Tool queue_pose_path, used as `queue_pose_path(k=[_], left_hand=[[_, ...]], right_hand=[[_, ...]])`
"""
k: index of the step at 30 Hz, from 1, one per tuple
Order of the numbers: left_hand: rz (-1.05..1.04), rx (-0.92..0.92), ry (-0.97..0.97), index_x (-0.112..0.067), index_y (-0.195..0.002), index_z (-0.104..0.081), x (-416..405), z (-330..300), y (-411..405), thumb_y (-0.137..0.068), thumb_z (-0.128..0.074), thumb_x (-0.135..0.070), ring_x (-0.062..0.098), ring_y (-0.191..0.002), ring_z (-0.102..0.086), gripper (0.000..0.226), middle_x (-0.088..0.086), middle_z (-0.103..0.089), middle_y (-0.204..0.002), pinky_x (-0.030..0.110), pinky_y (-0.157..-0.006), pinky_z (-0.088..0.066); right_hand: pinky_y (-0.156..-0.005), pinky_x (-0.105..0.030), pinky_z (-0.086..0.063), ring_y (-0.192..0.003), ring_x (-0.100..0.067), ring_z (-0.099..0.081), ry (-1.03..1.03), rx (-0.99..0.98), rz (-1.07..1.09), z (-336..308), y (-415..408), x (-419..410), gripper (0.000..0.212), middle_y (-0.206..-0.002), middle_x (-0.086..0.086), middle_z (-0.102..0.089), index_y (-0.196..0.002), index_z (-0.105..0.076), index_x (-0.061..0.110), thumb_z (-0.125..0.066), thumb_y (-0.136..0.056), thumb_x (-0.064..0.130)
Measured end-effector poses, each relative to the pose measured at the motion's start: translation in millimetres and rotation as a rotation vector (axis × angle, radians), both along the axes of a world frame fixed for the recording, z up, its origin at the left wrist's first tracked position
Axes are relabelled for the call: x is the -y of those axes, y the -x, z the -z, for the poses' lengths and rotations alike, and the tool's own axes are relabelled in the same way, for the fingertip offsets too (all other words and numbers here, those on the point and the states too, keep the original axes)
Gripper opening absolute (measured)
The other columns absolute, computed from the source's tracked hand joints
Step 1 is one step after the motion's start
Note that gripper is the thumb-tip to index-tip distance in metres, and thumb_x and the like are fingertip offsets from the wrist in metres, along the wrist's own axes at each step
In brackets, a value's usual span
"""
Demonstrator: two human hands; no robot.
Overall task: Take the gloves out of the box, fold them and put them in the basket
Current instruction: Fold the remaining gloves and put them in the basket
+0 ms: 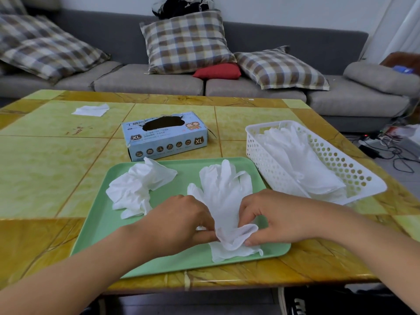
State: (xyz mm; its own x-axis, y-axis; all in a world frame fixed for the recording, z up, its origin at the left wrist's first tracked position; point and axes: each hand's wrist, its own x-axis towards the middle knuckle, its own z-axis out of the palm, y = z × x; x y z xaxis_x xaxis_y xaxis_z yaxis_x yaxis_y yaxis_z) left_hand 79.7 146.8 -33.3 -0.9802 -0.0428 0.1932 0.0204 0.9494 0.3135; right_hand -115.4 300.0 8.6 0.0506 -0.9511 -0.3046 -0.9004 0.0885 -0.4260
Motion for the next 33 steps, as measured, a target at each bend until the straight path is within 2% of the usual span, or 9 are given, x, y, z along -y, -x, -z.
queue_pose_path(k=[6,10,13,15,17,21,24,28,33], left_hand=[[0.014,0.194,-0.110,-0.035,-0.105,-0.075,9,-13,-5,-0.081,-0.065,-0.053,0.000,-0.094,-0.062,0.031,-0.023,-0.068,-0.113,0.022,-0.081,-0.051],[-0.185,0.005,-0.305,-0.035,-0.096,-0.076,19,-14,2,-0.085,-0.066,-0.047,0.005,-0.082,-0.059,0.019,-0.024,-0.069,-0.099,0.020,-0.071,-0.045],[-0.358,0.008,-0.023,-0.038,-0.117,-0.067,28,-3,9,-0.082,-0.061,-0.070,0.007,-0.115,-0.051,0.048,-0.018,-0.059,-0.129,0.035,-0.100,-0.046],[-0.318,0.238,0.112,-0.042,-0.144,-0.046,28,3,11,-0.079,-0.052,-0.082,0.017,-0.143,-0.025,0.076,-0.015,-0.031,-0.158,0.041,-0.118,-0.028],[-0.246,0.336,0.180,-0.043,-0.155,-0.025,27,6,14,-0.081,-0.043,-0.086,0.018,-0.152,-0.002,0.087,-0.020,-0.007,-0.166,0.044,-0.123,-0.010],[-0.221,0.346,0.214,-0.036,-0.159,-0.017,27,9,19,-0.082,-0.035,-0.087,0.017,-0.154,0.001,0.094,-0.018,-0.013,-0.166,0.050,-0.124,-0.002],[-0.267,0.341,0.211,-0.031,-0.158,-0.022,28,11,21,-0.080,-0.035,-0.089,0.020,-0.152,-0.010,0.098,-0.014,-0.022,-0.163,0.051,-0.123,-0.007],[-0.247,0.317,0.230,-0.024,-0.158,-0.024,26,13,22,-0.081,-0.036,-0.088,0.020,-0.150,-0.012,0.100,-0.004,-0.022,-0.162,0.046,-0.123,-0.011],[-0.199,0.379,0.137,-0.019,-0.161,-0.011,27,13,22,-0.085,-0.039,-0.083,0.010,-0.154,-0.007,0.103,-0.004,-0.007,-0.169,0.040,-0.126,-0.002]], right_hand=[[-0.093,-0.019,-0.046,-0.103,0.008,-0.054,-0.165,-0.049,0.023,-18,1,4,0.042,-0.108,0.025,-0.059,-0.097,-0.078,0.037,-0.077,-0.071,0.069],[-0.067,-0.024,-0.048,-0.071,-0.003,-0.062,0.248,0.018,0.275,-11,5,26,0.028,-0.081,0.010,-0.072,-0.087,-0.079,0.028,-0.073,-0.084,0.055],[-0.071,-0.026,-0.047,-0.077,-0.002,-0.063,0.419,0.017,0.525,1,14,64,0.027,-0.091,0.008,-0.070,-0.105,-0.073,0.021,-0.077,-0.087,0.040],[-0.080,-0.029,-0.047,-0.100,-0.016,-0.064,0.325,0.025,0.669,5,22,91,0.041,-0.106,0.004,-0.064,-0.117,-0.066,0.017,-0.079,-0.085,0.039],[-0.084,-0.029,-0.047,-0.109,-0.021,-0.062,0.241,0.052,0.713,11,29,115,0.041,-0.109,0.001,-0.061,-0.117,-0.065,0.014,-0.083,-0.082,0.027],[-0.081,-0.028,-0.053,-0.085,-0.018,-0.066,0.300,0.251,0.674,22,35,136,0.030,-0.079,-0.001,-0.067,-0.102,-0.071,0.013,-0.083,-0.078,0.001],[-0.068,-0.024,-0.049,-0.077,-0.014,-0.062,0.316,0.321,0.604,27,34,133,0.028,-0.082,0.000,-0.068,-0.108,-0.071,0.012,-0.080,-0.082,0.003],[-0.069,-0.015,-0.047,-0.089,-0.012,-0.065,0.377,0.074,0.573,12,46,124,0.020,-0.099,0.005,-0.068,-0.110,-0.070,0.017,-0.064,-0.093,0.010],[-0.081,-0.029,-0.055,-0.096,-0.011,-0.060,-0.026,-0.199,0.286,-8,47,111,0.032,-0.112,0.007,-0.061,-0.111,-0.071,0.020,-0.079,-0.082,0.008]])
